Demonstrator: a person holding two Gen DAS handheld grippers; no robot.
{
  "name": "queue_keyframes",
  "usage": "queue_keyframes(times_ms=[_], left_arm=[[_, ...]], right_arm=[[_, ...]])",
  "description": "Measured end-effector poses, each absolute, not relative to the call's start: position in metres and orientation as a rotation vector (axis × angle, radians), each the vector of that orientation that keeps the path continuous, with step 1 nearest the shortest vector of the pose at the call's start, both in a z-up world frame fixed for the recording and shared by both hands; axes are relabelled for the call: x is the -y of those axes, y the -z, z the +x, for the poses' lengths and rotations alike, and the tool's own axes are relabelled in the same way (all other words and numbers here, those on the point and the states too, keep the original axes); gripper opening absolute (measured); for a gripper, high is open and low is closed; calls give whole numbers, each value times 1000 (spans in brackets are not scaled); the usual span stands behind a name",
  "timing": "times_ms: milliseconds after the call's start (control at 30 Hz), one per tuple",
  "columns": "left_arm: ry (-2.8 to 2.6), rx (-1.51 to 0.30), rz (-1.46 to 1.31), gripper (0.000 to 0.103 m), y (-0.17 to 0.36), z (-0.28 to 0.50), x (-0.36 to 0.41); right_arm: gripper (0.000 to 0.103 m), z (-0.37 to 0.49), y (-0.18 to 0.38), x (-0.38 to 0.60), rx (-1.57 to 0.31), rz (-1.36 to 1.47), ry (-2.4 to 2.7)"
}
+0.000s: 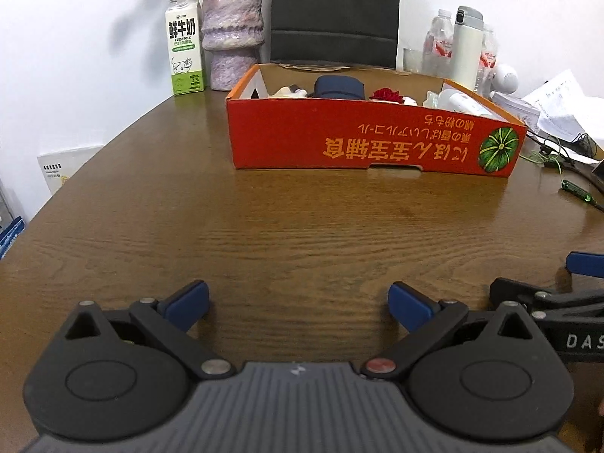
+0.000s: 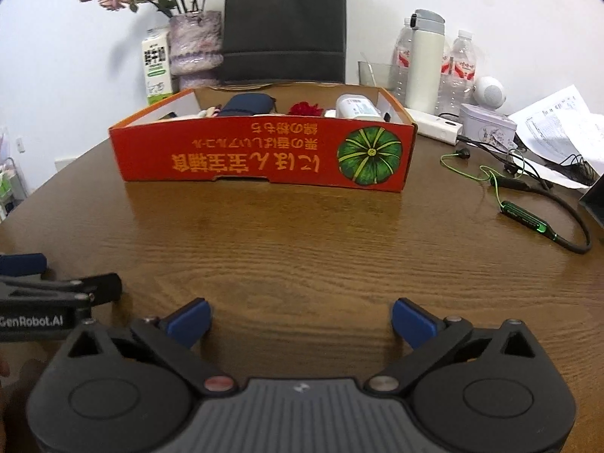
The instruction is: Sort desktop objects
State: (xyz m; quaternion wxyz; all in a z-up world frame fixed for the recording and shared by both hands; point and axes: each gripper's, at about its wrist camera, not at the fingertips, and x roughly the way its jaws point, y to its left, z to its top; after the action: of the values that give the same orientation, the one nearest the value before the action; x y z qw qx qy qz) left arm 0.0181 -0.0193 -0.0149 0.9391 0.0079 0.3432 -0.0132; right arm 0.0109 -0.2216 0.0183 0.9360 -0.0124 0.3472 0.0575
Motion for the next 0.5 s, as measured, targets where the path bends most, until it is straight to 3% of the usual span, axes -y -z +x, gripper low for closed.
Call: queue_keyframes(times_ms=[500], left_arm=[[38,-697,19,103,16,25,20]], right_arm=[[103,28,-17,221,-707,-23,-104]])
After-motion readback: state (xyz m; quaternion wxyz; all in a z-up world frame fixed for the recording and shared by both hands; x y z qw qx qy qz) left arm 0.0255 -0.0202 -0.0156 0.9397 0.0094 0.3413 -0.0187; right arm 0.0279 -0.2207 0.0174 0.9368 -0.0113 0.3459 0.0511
